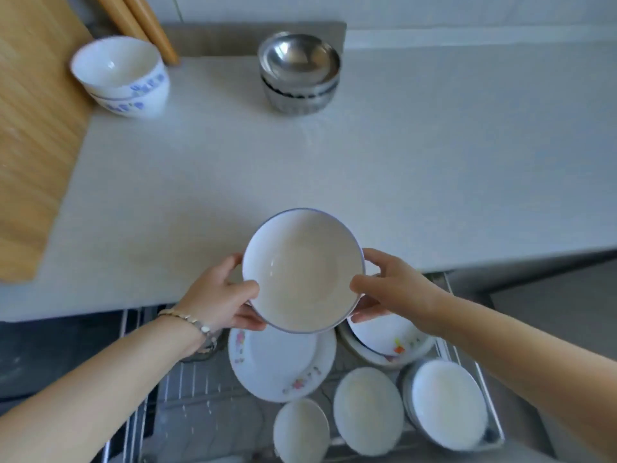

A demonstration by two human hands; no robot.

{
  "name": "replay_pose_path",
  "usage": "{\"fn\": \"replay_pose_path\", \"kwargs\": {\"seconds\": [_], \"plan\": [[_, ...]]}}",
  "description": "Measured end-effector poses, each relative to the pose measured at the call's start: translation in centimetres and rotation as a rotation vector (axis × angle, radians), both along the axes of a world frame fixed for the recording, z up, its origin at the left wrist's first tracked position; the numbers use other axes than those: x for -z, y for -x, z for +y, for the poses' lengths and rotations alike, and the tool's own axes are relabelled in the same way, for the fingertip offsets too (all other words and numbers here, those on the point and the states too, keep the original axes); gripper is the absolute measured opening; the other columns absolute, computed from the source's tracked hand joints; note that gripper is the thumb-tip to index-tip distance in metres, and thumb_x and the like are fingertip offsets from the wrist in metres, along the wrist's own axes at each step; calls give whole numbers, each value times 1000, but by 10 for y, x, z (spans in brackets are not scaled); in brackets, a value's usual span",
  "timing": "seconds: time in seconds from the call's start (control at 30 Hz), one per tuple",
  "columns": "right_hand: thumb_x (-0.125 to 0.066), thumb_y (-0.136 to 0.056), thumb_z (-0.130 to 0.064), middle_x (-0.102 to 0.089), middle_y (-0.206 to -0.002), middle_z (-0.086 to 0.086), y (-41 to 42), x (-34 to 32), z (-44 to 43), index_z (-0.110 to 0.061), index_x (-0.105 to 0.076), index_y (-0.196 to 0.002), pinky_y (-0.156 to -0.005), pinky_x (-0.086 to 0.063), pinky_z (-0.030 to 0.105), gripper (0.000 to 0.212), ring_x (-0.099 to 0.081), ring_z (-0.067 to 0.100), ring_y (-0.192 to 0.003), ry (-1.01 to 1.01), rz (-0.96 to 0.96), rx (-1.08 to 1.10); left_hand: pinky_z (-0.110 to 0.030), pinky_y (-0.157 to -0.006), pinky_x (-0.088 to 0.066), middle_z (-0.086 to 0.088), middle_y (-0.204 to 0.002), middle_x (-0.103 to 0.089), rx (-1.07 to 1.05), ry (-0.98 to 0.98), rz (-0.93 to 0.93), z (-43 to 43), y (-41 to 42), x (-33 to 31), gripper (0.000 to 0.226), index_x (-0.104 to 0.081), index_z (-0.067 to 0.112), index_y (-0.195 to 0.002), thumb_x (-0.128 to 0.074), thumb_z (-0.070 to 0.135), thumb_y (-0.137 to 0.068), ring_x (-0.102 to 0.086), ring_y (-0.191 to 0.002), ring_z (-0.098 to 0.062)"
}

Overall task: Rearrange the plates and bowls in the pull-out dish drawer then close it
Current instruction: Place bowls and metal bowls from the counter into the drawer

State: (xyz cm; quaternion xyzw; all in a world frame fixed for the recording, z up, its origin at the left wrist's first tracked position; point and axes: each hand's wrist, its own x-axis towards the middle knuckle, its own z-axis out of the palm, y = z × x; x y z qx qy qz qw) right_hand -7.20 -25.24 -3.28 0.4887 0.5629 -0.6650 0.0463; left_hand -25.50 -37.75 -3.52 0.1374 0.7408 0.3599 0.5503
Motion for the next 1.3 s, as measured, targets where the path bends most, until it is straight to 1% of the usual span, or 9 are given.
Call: {"fn": "replay_pose_path", "kwargs": {"seconds": [0.2,0.37,0.5,0.6,0.97,1.1,1.2,1.23,1.3], "plan": [[-53,-89,-14,-64,-82,2,-105,29,-33,-23,-55,-116,-68,-59,30,29,-65,18,-69,-26,-216,-48,-37,-59,-61,-12,-80,-66,46,97,-68,-29,-110,43,44,-39,27,-116,-47,-5,-88,-69,-70,-35],[-47,-85,-9,-58,-76,5,-159,100,-56,-16,-53,-73,-64,-41,29,15,-55,27,-81,-144,-480,-192,-32,-55,-60,-1,-86,-61,124,232,-104,-41,-169,105,57,-36,18,-139,-46,-4,-88,-63,-66,-27],[-42,-86,-2,-61,-114,12,-162,145,-72,-9,-49,-122,-78,-42,30,37,-56,30,-102,-97,-588,-296,-32,-61,-59,-14,-128,-51,228,380,-42,-42,-193,139,53,-35,17,-139,-44,-2,-91,-48,-93,-24],[-41,-89,-2,-56,-126,17,-157,166,-89,-7,-41,-132,-94,-45,37,43,-55,34,-117,-67,-631,-260,-14,-42,-43,-4,-110,-60,517,499,204,-40,-196,151,46,-38,14,-137,-43,8,-92,-48,-77,-12],[-39,-89,2,-50,-135,18,-147,193,-116,-20,-8,-150,-99,-46,40,71,-52,33,-122,-5,-675,-48,-32,-90,-43,-11,-133,-49,610,589,244,-17,-195,192,50,-35,15,-138,-39,-2,-91,-50,-120,-28],[-37,-92,0,-51,-134,20,-155,190,-114,-23,-5,-150,-91,-49,38,70,-58,33,-113,-47,-668,-127,-32,-97,-42,-10,-131,-50,638,599,255,-14,-193,200,46,-38,12,-135,-43,0,-91,-49,-120,-26],[-35,-94,1,-28,-152,18,-156,189,-113,-17,-6,-151,-71,-46,30,67,-57,26,-80,-203,-731,-365,-32,-94,-43,-11,-130,-52,627,596,228,-12,-192,207,45,-38,13,-135,-43,5,-91,-51,-119,-27],[-36,-93,0,-41,-145,13,-158,192,-114,-19,2,-152,-65,-43,27,72,-52,22,-68,-257,-757,-391,-31,-94,-43,-11,-130,-52,628,594,227,-11,-192,210,45,-38,13,-136,-42,5,-91,-51,-119,-28],[-39,-92,-2,-58,-79,6,-163,197,-111,-22,18,-148,-59,-40,24,83,-40,15,-50,-293,-784,-451,-31,-94,-43,-12,-130,-52,649,599,241,-10,-191,215,45,-40,11,-135,-42,4,-91,-51,-119,-27]]}}
